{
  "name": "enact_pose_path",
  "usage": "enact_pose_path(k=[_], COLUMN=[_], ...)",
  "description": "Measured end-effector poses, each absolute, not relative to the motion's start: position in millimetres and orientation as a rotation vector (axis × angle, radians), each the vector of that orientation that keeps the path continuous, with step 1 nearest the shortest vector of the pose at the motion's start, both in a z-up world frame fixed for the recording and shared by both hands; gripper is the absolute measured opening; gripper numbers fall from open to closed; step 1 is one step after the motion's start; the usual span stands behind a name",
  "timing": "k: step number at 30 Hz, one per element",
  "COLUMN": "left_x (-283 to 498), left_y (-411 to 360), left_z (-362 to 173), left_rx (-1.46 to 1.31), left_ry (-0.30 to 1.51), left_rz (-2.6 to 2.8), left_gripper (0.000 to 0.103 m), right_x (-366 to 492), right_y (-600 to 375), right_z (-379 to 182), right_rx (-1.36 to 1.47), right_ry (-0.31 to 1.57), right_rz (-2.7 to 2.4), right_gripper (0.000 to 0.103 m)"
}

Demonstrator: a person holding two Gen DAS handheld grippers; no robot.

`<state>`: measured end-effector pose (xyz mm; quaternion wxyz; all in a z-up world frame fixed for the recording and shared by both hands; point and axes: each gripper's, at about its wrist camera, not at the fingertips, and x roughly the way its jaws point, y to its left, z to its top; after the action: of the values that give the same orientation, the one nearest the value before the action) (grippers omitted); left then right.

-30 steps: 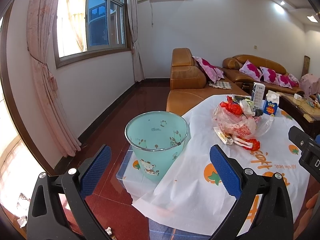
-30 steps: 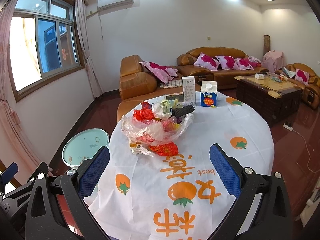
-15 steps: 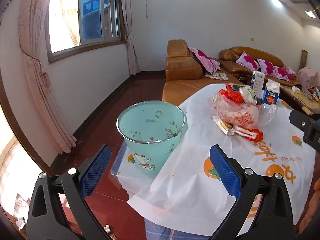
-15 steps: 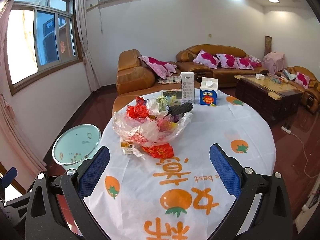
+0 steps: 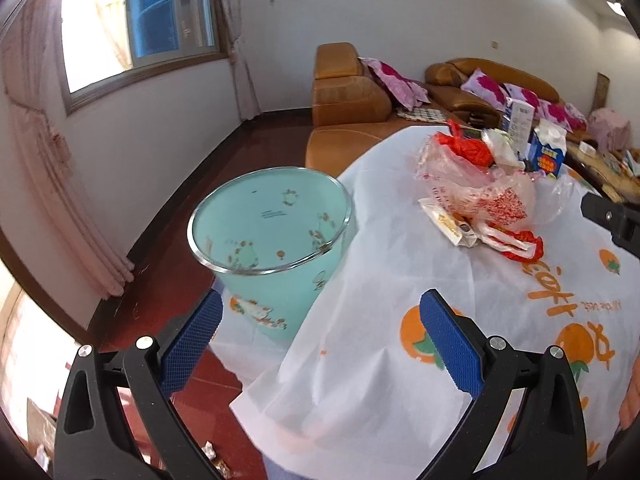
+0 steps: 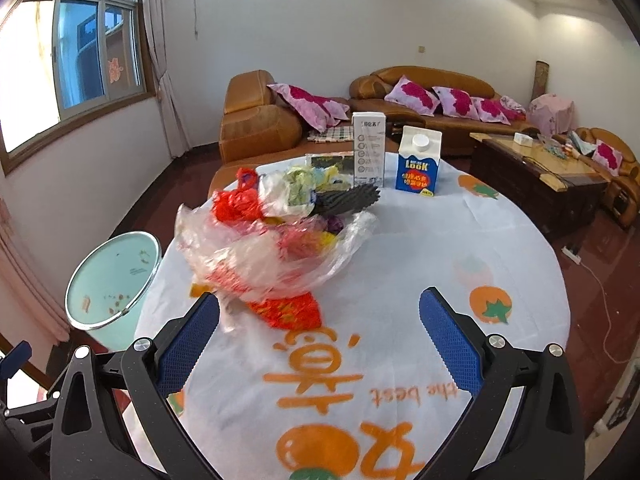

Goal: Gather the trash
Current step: 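Reach the left gripper into the pile and grasp the clear plastic bag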

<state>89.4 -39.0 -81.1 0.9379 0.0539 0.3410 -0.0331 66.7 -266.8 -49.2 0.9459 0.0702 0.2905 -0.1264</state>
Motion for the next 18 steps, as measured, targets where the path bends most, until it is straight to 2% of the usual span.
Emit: enact_pose_path(k=[7,8,10,12,13,18], left_x=[119.3,124.8,135.2,143.4,149.0,160.9], left_y=[-63.8,-67.5,-74.5,-80.3,-84.4,-113.9], left_z=[-86.1,-85.6,-83.6,-79.6,-75.7,-56.2], left_rx=[0.109,0.108,0.107,0.099,0.079,0.068], left_ry=[0.722,0.725,0.730,0.727,0.728,0.678], left_rz=[-0.144,-0.155,-0.173,-0.196,-0.221,-0.339], left_gripper=[0.096,0.096,0.092,0.085,0.082,0.082], right_x=[75.4,77.9,85.3,91.2,93.5,96.4], right_y=[-298.5,-300.8,-303.5,-310.3,-314.1,-332.5], right_z=[-54.1,-54.8,-56.5,-59.5,-60.9,-66.4], right_rx=[0.139,0.133,0.129,0.146,0.151,0.174], right_ry=[0.589,0.592,0.609,0.627,0.630,0.653], right_rz=[-0.246,-0.243,-0.235,-0.225,-0.229,-0.252], right_gripper=[0.096,0.094,0.079,0.076,0.075,0.075])
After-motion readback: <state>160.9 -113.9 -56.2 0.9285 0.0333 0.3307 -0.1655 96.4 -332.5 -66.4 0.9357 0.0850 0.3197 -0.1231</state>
